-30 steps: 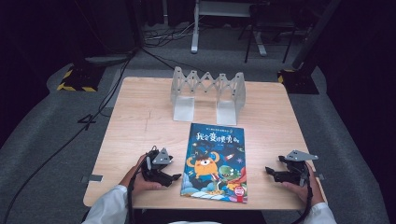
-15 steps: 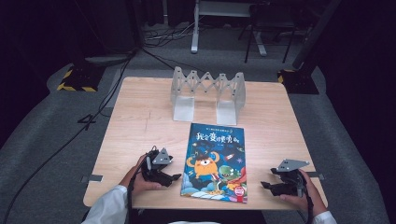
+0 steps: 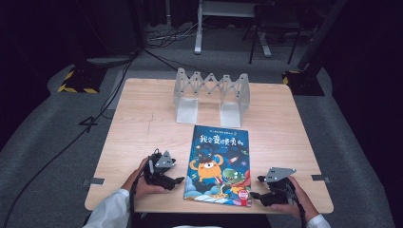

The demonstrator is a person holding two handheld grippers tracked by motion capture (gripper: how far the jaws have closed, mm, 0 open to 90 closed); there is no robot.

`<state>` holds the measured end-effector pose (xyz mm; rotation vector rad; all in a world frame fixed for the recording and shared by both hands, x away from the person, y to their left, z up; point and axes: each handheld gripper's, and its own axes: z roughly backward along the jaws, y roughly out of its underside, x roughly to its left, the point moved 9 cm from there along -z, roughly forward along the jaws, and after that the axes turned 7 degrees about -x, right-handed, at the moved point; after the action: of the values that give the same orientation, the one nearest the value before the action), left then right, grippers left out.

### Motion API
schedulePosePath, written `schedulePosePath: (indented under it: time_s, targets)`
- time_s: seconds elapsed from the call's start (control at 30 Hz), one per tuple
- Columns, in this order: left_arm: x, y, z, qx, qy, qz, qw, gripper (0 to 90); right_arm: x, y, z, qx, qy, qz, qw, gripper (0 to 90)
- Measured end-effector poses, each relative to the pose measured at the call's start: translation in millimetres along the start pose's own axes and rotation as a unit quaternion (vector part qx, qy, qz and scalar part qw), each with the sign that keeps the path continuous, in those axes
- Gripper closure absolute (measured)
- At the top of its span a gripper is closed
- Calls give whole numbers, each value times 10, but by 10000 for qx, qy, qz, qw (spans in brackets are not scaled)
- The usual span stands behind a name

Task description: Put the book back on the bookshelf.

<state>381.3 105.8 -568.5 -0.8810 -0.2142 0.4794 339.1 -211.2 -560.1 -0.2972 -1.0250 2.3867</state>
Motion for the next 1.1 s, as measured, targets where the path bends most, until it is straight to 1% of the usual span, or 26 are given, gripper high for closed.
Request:
schedulePosePath:
  time_s: [0.07,0.1,0.17,0.2,0.23,0.27,0.3,0.37,0.4,0.47,0.5,0.53,0.57,0.6,0.63,0.7,0.8,0.83,0.87,0.9,0.97,1.03,1.1]
  targets:
    - [-6,7,10,0,-22,13,10000,221,56,16,25,50,-119,32,9999,305]
    - [-13,14,18,7,-21,10,10000,222,86,28,40,138,-160,85,9997,311]
    - [-38,28,34,2,20,-21,10000,222,138,46,80,401,-126,101,9991,357]
    - [-38,28,34,2,20,-21,10000,222,138,46,80,401,-126,101,9991,357]
    - [-46,35,42,0,20,-16,10000,222,205,61,110,669,-151,166,9975,367]
    - [-50,44,53,9,-12,-3,10000,222,250,67,124,833,-170,175,9962,382]
    - [-54,46,56,7,-15,12,10000,222,278,66,132,959,-147,160,9952,407]
    - [-65,51,61,-1,-13,19,10000,222,328,67,145,1201,-136,224,9924,424]
    - [-65,51,61,-1,-13,19,10000,222,328,67,145,1201,-136,224,9924,424]
    - [-72,57,69,1,-40,28,10000,222,400,57,143,1444,-148,240,9891,432]
    - [-75,59,71,-2,-45,26,10000,222,455,42,140,1674,-140,242,9855,471]
    - [-75,59,71,-1,-48,29,10000,222,472,34,134,1748,-129,251,9842,472]
    - [-75,59,71,-1,-48,29,10000,222,472,34,134,1748,-129,251,9842,472]
    - [-76,59,71,-1,-44,32,10000,222,497,26,126,1853,-121,301,9821,476]
    - [-76,59,72,1,-45,29,10000,222,535,3,111,2068,-79,300,9779,522]
    - [-75,59,71,-1,-49,28,10000,222,537,-16,98,2181,-107,292,9754,541]
    - [-75,59,72,3,-46,28,10000,222,560,-34,89,2392,-129,339,9703,586]
    - [-73,60,73,10,-45,16,10000,222,562,-41,85,2449,-139,314,9689,599]
    - [-74,59,72,4,-47,21,10000,222,550,-46,79,2483,-148,329,9680,643]
    - [-74,59,72,2,-48,24,10000,222,532,-56,75,2517,-122,257,9674,659]
    - [-75,59,71,0,-48,27,10000,222,524,-60,72,2556,-173,234,9664,660]
    - [-78,57,68,0,-41,30,10000,222,527,-63,65,2594,-135,277,9653,670]
    - [-82,51,61,6,-22,-6,10000,222,550,-68,61,2629,-148,262,9644,711]
